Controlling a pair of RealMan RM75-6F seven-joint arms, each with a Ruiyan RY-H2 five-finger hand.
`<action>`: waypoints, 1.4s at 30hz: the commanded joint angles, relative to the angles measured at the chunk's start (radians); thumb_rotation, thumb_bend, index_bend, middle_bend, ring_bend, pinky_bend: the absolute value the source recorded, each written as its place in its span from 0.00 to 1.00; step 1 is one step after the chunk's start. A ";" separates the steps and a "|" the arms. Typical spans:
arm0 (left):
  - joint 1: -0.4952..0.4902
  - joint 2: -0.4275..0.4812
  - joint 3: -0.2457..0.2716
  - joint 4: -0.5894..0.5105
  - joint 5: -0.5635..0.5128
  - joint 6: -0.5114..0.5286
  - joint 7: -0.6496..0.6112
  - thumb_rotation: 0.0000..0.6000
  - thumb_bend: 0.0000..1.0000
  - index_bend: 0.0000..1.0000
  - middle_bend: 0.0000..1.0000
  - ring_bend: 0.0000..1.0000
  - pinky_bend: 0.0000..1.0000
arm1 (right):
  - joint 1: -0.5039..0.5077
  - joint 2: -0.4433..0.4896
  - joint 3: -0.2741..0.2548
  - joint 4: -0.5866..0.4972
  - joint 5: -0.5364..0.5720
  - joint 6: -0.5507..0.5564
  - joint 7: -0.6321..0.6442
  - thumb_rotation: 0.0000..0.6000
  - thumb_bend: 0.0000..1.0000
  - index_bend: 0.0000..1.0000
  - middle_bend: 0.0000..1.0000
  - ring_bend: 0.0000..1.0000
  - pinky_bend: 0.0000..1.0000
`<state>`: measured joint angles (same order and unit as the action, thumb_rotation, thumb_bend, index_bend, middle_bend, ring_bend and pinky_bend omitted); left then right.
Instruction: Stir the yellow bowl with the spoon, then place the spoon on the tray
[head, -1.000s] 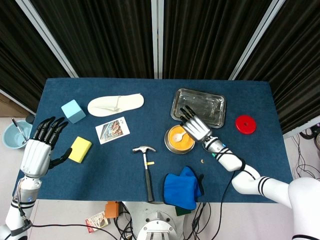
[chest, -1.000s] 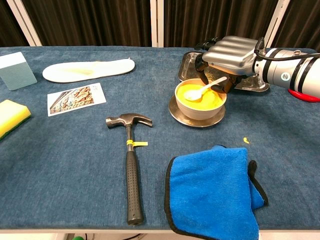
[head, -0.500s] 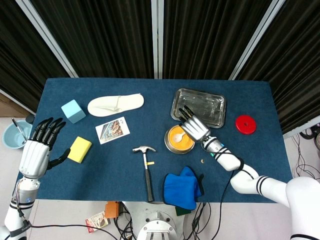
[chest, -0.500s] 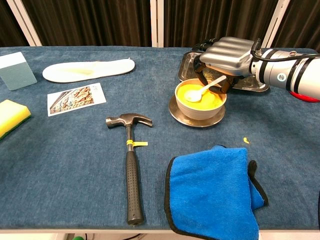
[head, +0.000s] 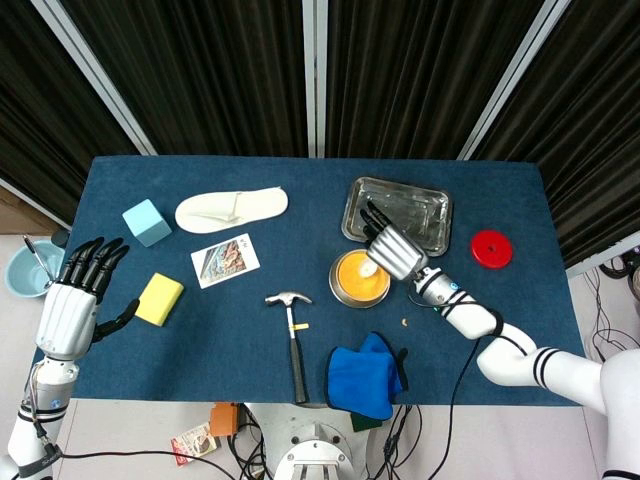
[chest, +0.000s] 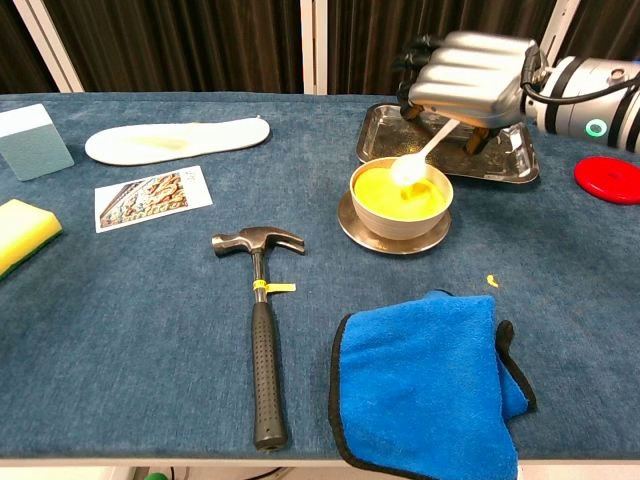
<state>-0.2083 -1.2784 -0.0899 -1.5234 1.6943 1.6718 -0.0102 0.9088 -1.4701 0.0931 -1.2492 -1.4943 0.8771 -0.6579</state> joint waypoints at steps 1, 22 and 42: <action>0.002 -0.001 0.002 0.000 0.000 0.000 0.000 1.00 0.24 0.11 0.11 0.08 0.13 | 0.047 0.072 -0.008 -0.065 -0.011 -0.062 -0.226 1.00 0.50 0.67 0.29 0.07 0.06; 0.025 -0.030 0.011 0.062 -0.019 0.012 -0.058 1.00 0.24 0.11 0.11 0.08 0.13 | 0.118 -0.054 -0.025 0.003 0.049 -0.142 -0.478 1.00 0.51 0.71 0.29 0.08 0.09; 0.021 -0.032 0.010 0.060 -0.015 0.003 -0.055 1.00 0.24 0.11 0.11 0.08 0.13 | 0.011 -0.081 0.005 -0.015 0.093 0.005 -0.058 1.00 0.51 0.74 0.30 0.08 0.09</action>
<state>-0.1874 -1.3111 -0.0796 -1.4617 1.6790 1.6763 -0.0670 0.9381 -1.5532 0.0897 -1.2662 -1.4078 0.8590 -0.7590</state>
